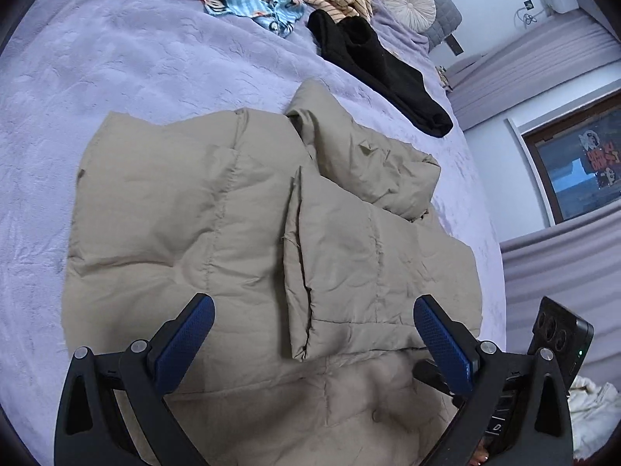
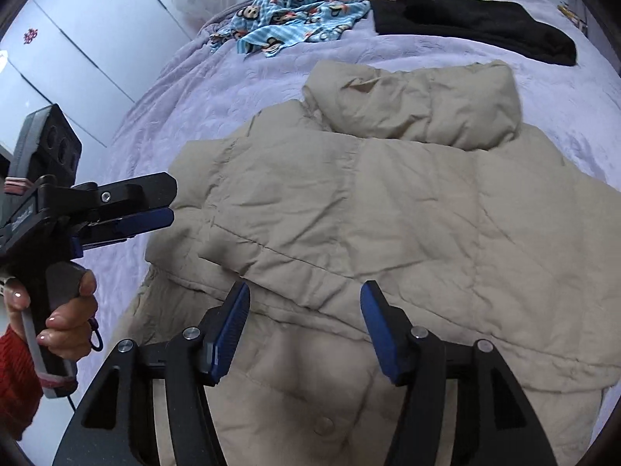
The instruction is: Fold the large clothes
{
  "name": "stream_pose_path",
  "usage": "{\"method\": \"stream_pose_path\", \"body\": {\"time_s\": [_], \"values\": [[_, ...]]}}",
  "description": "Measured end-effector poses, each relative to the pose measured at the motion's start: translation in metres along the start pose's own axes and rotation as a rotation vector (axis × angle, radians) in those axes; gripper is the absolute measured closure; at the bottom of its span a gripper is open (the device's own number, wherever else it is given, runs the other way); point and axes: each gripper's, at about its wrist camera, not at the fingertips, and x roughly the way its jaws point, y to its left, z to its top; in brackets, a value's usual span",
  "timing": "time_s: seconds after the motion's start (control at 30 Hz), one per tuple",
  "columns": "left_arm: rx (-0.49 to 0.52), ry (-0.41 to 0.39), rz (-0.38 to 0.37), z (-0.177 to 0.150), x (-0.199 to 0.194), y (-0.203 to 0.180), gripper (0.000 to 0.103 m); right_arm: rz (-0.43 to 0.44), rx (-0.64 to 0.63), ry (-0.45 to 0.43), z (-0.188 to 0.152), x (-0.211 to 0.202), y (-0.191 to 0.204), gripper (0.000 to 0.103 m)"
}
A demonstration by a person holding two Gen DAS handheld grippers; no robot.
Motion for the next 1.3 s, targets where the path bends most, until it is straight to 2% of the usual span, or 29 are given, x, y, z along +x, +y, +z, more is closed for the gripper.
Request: {"method": "stream_pose_path", "body": {"time_s": [0.1,0.17,0.2,0.23,0.27,0.3,0.33,0.47,0.57,0.63,0.7,0.8,0.87,0.97,1.0,1.03,1.1,1.17,1.27,1.3], "values": [[-0.009,0.048,-0.008,0.004,0.026,-0.003,0.000,-0.008,0.069,0.003,-0.024,-0.025,-0.033,0.040],[0.005,0.090,0.021,0.003,0.046,-0.010,0.006,-0.017,0.119,0.026,-0.040,-0.033,-0.058,0.040],[0.020,0.109,0.032,0.003,0.055,-0.015,0.025,-0.034,0.133,0.041,-0.049,-0.036,-0.070,0.044],[0.034,0.131,0.045,0.002,0.063,-0.020,0.054,-0.063,0.146,0.062,-0.058,-0.037,-0.081,0.049],[0.046,0.159,0.056,0.001,0.071,-0.026,0.070,-0.088,0.156,0.078,-0.064,-0.037,-0.090,0.057],[0.043,0.171,0.049,0.001,0.075,-0.031,0.090,-0.110,0.171,0.089,-0.070,-0.038,-0.101,0.059],[0.035,0.161,0.044,0.001,0.074,-0.034,0.091,-0.124,0.185,0.089,-0.074,-0.039,-0.109,0.059],[0.024,0.029,0.011,0.006,0.035,-0.043,0.092,-0.176,0.207,0.059,-0.073,-0.044,-0.136,0.063],[0.021,-0.028,0.061,0.004,0.008,-0.031,0.092,-0.228,0.184,0.022,-0.063,-0.051,-0.146,0.063],[0.018,-0.002,0.118,-0.002,0.008,-0.017,0.092,-0.300,0.147,-0.012,-0.056,-0.060,-0.153,0.063],[0.003,0.045,0.144,-0.008,0.021,-0.006,0.092,-0.357,0.132,-0.043,-0.052,-0.066,-0.167,0.074],[0.060,0.065,0.217,-0.018,0.046,0.001,0.091,-0.361,0.181,-0.028,-0.055,-0.059,-0.196,0.092],[0.060,0.058,0.252,-0.022,0.052,0.000,0.091,-0.331,0.211,-0.014,-0.061,-0.049,-0.210,0.095],[0.086,0.050,0.321,-0.021,0.046,-0.011,0.089,-0.316,0.250,-0.012,-0.064,-0.050,-0.212,0.095],[0.105,0.041,0.358,-0.021,0.042,-0.015,0.078,-0.317,0.254,-0.004,-0.063,-0.055,-0.209,0.090],[0.131,0.020,0.410,-0.022,0.035,-0.020,0.059,-0.312,0.253,0.002,-0.065,-0.058,-0.206,0.090],[0.177,-0.040,0.464,-0.023,0.020,-0.030,0.031,-0.317,0.248,0.014,-0.070,-0.068,-0.197,0.084],[0.208,-0.086,0.468,-0.022,0.002,-0.036,0.031,-0.312,0.255,0.010,-0.081,-0.081,-0.189,0.076],[0.223,-0.125,0.456,-0.014,-0.012,-0.043,0.031,-0.317,0.271,-0.046,-0.093,-0.106,-0.174,0.074],[0.232,-0.130,0.445,-0.012,-0.016,-0.044,0.037,-0.332,0.279,-0.084,-0.093,-0.114,-0.171,0.074]]}}
